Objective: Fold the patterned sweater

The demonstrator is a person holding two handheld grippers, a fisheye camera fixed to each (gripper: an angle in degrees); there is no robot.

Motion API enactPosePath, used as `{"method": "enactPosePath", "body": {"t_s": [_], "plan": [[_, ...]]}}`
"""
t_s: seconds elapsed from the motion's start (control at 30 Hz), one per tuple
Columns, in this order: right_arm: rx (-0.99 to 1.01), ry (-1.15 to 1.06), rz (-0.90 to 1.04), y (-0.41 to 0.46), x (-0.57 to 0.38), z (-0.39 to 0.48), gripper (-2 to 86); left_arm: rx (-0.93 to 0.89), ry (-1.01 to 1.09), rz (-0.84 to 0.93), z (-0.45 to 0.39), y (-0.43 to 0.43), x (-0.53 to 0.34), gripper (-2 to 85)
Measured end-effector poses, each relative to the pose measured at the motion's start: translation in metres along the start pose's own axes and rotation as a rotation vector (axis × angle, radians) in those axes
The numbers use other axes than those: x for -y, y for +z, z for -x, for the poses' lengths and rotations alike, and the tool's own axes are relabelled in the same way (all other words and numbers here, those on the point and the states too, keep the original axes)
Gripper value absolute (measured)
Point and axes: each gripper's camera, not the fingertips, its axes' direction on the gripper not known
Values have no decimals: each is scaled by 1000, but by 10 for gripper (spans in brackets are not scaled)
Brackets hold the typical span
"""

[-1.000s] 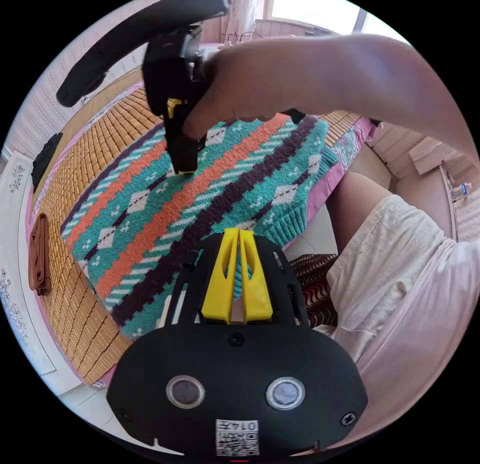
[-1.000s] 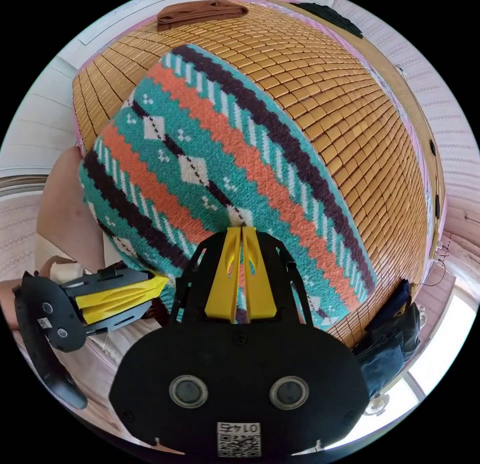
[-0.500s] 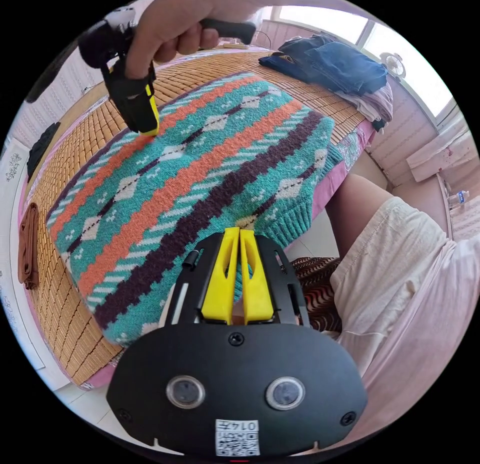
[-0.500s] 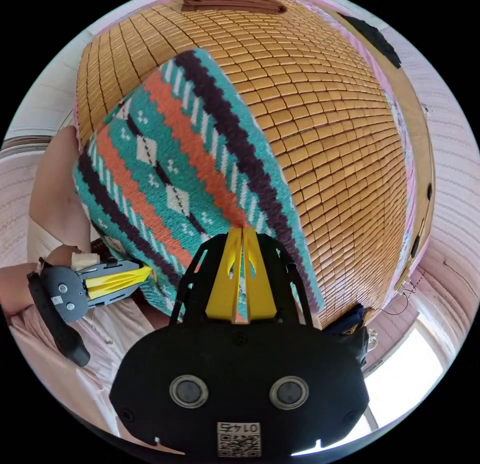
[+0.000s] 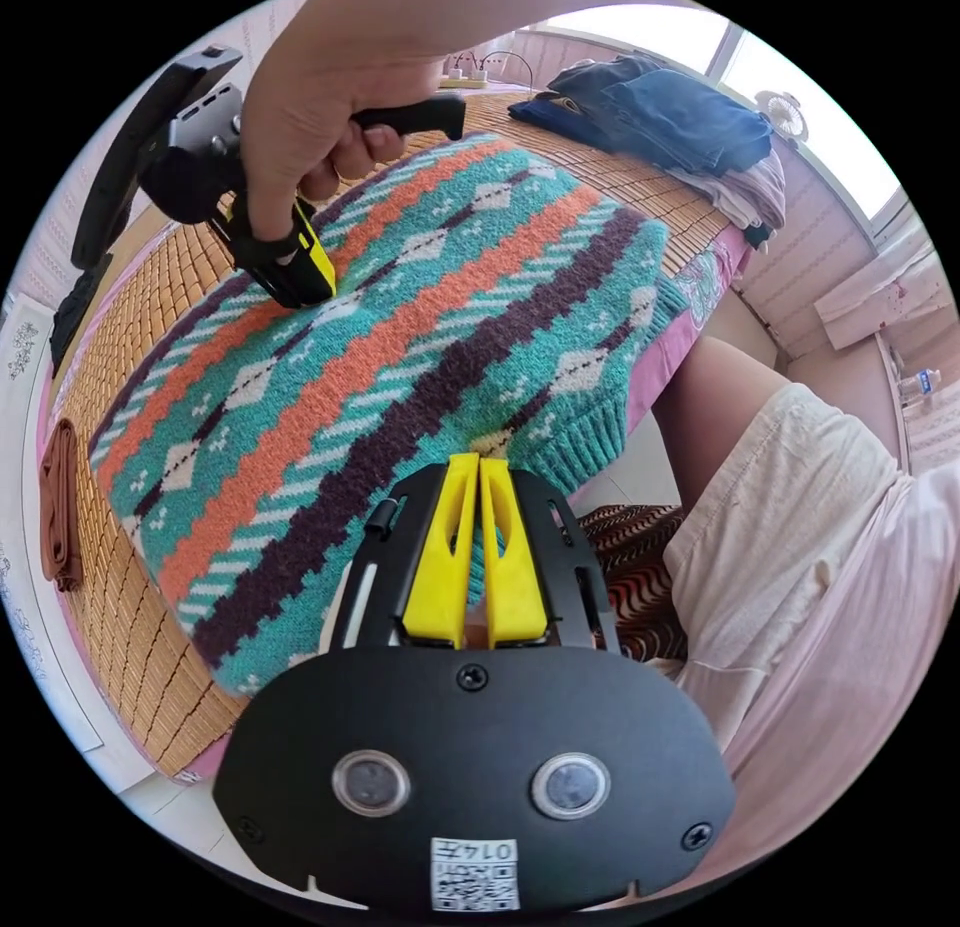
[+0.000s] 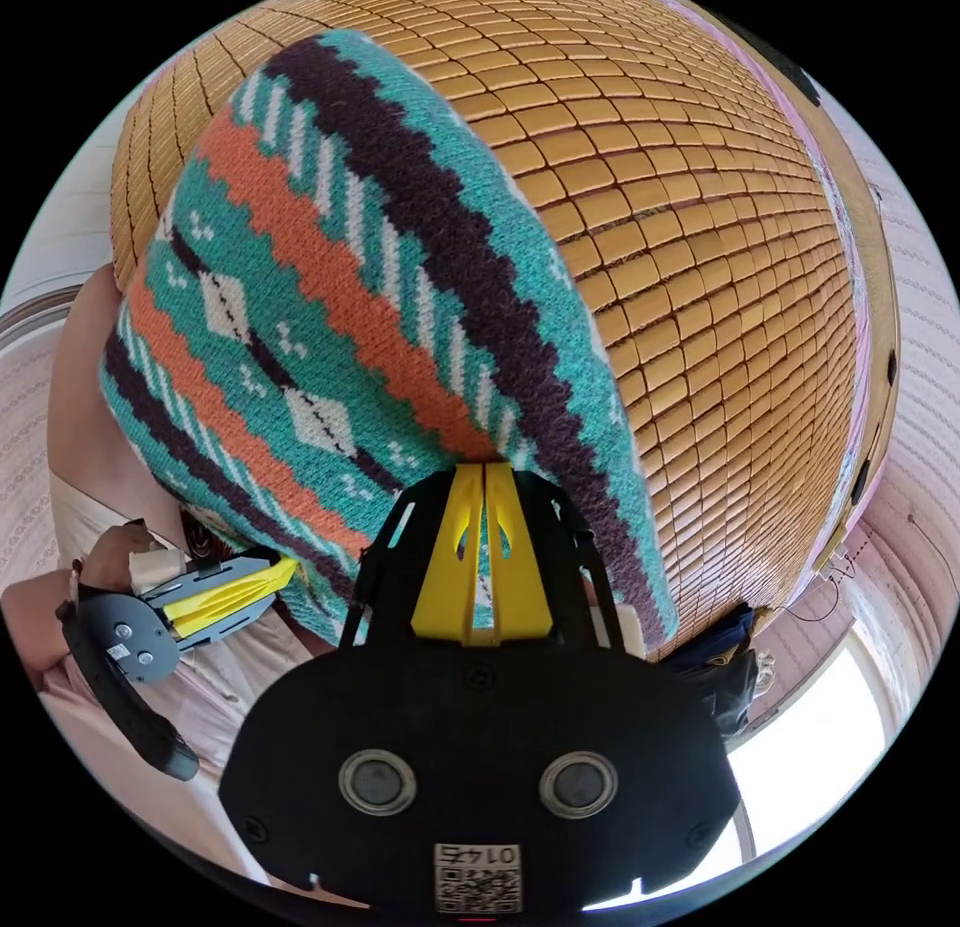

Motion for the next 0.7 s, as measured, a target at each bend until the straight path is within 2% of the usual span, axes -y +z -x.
{"method": "enactPosePath", "body": {"t_s": [0.13,0.2,0.27,0.37,0.43,0.57,0.7], "plan": [[2,0,-114,4,-48,-10,-3,-31,-31,33,4,3,6,-10],[66,38,-205,0,-81,-23,-3,-43,-47,29,5,1,5,-10],[224,164,-394,-7,-143,-48,-2,-47,-57,-6,4,-5,0,-10],[305,314,-622,1,-250,-66,6,-43,-77,-125,-2,-19,-13,-9],[297,436,-680,20,-317,-71,16,-70,-85,-194,-9,-26,-19,-9],[305,792,-577,87,-444,-76,69,-140,-5,-206,-22,-31,-11,-5],[466,933,-574,141,-514,-64,79,-121,110,-248,-42,-35,9,18]]}}
